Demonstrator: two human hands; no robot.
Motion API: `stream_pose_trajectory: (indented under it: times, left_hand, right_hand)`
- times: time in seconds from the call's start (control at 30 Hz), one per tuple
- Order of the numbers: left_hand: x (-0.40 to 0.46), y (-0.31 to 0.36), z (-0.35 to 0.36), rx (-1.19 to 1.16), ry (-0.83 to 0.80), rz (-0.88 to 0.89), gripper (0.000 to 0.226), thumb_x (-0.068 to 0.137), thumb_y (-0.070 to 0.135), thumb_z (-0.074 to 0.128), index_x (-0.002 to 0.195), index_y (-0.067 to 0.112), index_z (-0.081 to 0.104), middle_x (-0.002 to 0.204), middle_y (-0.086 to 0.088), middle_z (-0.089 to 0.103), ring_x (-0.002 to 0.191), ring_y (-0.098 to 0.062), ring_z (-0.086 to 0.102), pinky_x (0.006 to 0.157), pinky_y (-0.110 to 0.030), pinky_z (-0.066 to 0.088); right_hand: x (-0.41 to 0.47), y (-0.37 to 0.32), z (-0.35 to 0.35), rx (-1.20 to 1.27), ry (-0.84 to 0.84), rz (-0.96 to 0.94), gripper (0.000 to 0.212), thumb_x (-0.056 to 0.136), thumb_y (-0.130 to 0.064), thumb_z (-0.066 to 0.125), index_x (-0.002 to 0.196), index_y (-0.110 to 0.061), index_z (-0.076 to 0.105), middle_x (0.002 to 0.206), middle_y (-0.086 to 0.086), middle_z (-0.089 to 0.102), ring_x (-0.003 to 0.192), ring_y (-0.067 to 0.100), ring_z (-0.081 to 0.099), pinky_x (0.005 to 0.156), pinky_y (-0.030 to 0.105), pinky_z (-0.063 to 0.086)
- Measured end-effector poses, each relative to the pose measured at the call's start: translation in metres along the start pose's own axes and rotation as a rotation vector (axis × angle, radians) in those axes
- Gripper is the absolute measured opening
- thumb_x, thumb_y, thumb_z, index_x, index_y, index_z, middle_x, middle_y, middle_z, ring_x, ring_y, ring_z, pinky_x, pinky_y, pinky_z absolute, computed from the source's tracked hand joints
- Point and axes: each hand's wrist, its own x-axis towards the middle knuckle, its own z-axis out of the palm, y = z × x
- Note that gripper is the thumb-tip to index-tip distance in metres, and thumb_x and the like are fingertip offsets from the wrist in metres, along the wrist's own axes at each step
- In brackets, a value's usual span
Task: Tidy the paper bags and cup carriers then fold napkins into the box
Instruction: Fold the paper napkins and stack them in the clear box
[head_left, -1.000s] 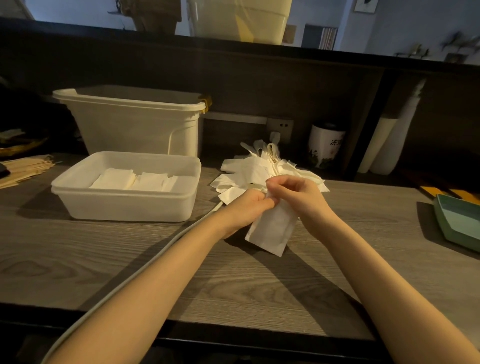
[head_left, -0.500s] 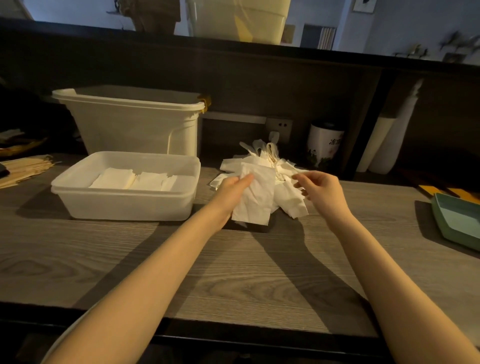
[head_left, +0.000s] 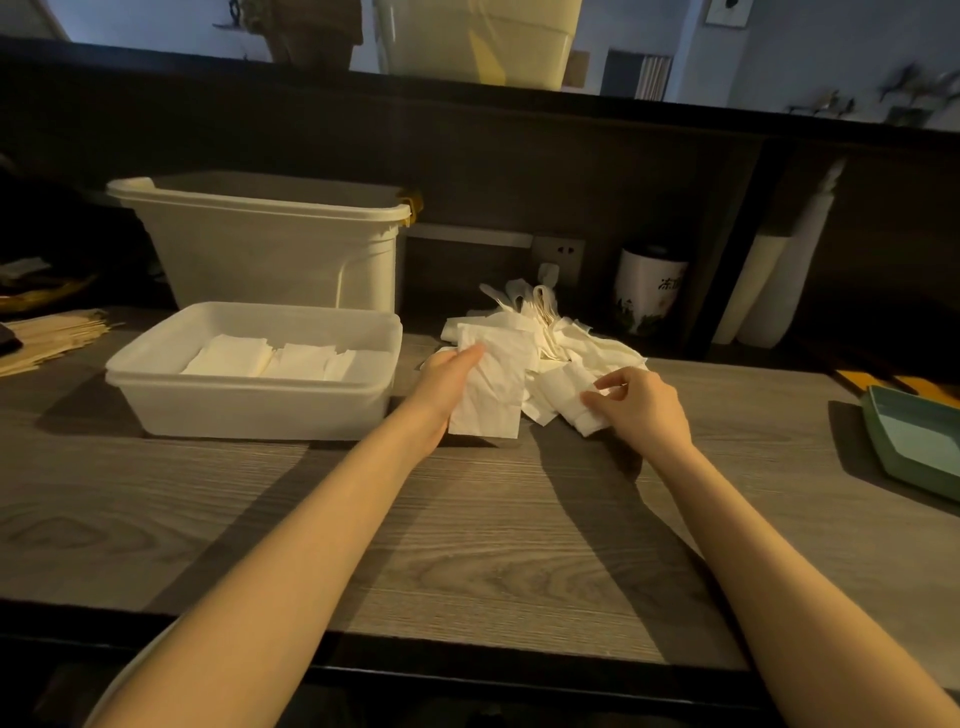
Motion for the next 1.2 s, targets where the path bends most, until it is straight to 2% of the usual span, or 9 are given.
stream_pose_trajectory:
  times: [0.2, 0.33, 0.43, 0.57, 0.8, 0.93, 1.0, 1.07, 1.2]
  left_hand:
    - [0.001, -0.002, -0.001, -0.004, 0.043, 0.002, 0.036, 0.098, 0.034, 0.043, 0.128, 0.015, 0.047, 0.122, -0.007, 0.058, 0.105, -0.023, 0.059, 0.084, -0.035, 0.05]
    - [-0.001, -0.001, -0.001, -0.038, 0.081, 0.034, 0.022, 0.098, 0.033, 0.042, 0.113, 0.018, 0.049, 0.1, 0.0, 0.06, 0.087, -0.016, 0.059, 0.074, -0.029, 0.05]
    - [0.0, 0.0, -0.002, -0.023, 0.121, 0.045, 0.017, 0.098, 0.036, 0.042, 0.105, 0.021, 0.047, 0.104, 0.0, 0.058, 0.096, -0.018, 0.058, 0.083, -0.033, 0.05]
    - [0.0, 0.001, -0.003, -0.007, 0.151, 0.042, 0.016, 0.097, 0.036, 0.042, 0.104, 0.022, 0.045, 0.112, -0.002, 0.054, 0.109, -0.022, 0.054, 0.099, -0.04, 0.045]
    - [-0.002, 0.002, -0.004, 0.035, 0.198, 0.041, 0.042, 0.097, 0.038, 0.043, 0.133, 0.016, 0.043, 0.124, -0.004, 0.049, 0.116, -0.024, 0.047, 0.104, -0.043, 0.04]
    - [-0.005, 0.003, -0.002, 0.021, 0.161, 0.048, 0.03, 0.096, 0.037, 0.043, 0.121, 0.02, 0.046, 0.11, -0.001, 0.049, 0.101, -0.02, 0.048, 0.092, -0.037, 0.044]
    - [-0.007, 0.005, 0.0, -0.014, 0.143, 0.029, 0.021, 0.097, 0.035, 0.044, 0.113, 0.022, 0.044, 0.105, 0.0, 0.049, 0.098, -0.019, 0.048, 0.089, -0.037, 0.044]
    - [-0.01, 0.006, 0.0, -0.067, 0.061, -0.016, 0.02, 0.097, 0.035, 0.046, 0.111, 0.021, 0.049, 0.106, -0.001, 0.054, 0.099, -0.021, 0.053, 0.089, -0.039, 0.048]
    - [-0.017, 0.008, 0.004, -0.169, -0.202, -0.066, 0.021, 0.097, 0.033, 0.045, 0.112, 0.024, 0.057, 0.099, 0.0, 0.065, 0.091, -0.019, 0.063, 0.07, -0.034, 0.054]
  right_hand:
    - [-0.002, -0.009, -0.011, 0.222, 0.152, -0.114, 0.019, 0.089, -0.029, 0.062, 0.101, -0.015, 0.066, 0.092, -0.004, 0.059, 0.088, 0.011, 0.055, 0.073, 0.025, 0.043]
    - [-0.006, -0.017, -0.016, 0.218, 0.246, -0.251, 0.017, 0.089, -0.03, 0.062, 0.099, -0.016, 0.066, 0.101, -0.004, 0.053, 0.093, 0.01, 0.05, 0.079, 0.025, 0.041]
    - [-0.009, -0.021, -0.021, 0.329, 0.275, -0.311, 0.012, 0.09, -0.027, 0.061, 0.098, -0.019, 0.064, 0.098, -0.006, 0.057, 0.091, 0.009, 0.053, 0.078, 0.021, 0.043]
    - [-0.012, -0.028, -0.027, 0.601, 0.191, -0.281, 0.009, 0.092, -0.025, 0.057, 0.095, -0.018, 0.062, 0.089, -0.006, 0.062, 0.084, 0.008, 0.058, 0.07, 0.018, 0.046]
    - [-0.015, -0.036, -0.032, 0.915, 0.04, -0.166, 0.012, 0.093, -0.019, 0.055, 0.084, -0.018, 0.063, 0.09, -0.002, 0.064, 0.095, 0.015, 0.061, 0.088, 0.026, 0.049]
    - [-0.022, -0.041, -0.038, 1.133, -0.217, -0.095, 0.014, 0.095, -0.019, 0.05, 0.093, -0.012, 0.061, 0.082, 0.0, 0.063, 0.069, 0.01, 0.064, 0.06, 0.019, 0.054]
    - [-0.026, -0.044, -0.036, 1.146, -0.318, -0.074, 0.017, 0.096, -0.022, 0.048, 0.099, -0.015, 0.063, 0.081, -0.001, 0.064, 0.067, 0.008, 0.064, 0.056, 0.018, 0.053]
    - [-0.028, -0.045, -0.032, 1.099, -0.364, -0.081, 0.02, 0.097, -0.024, 0.047, 0.105, -0.015, 0.063, 0.082, -0.003, 0.067, 0.068, 0.006, 0.064, 0.055, 0.017, 0.053]
    - [-0.03, -0.045, -0.02, 0.896, -0.311, -0.071, 0.018, 0.094, -0.024, 0.053, 0.101, -0.011, 0.063, 0.08, -0.001, 0.064, 0.059, 0.007, 0.06, 0.047, 0.016, 0.047]
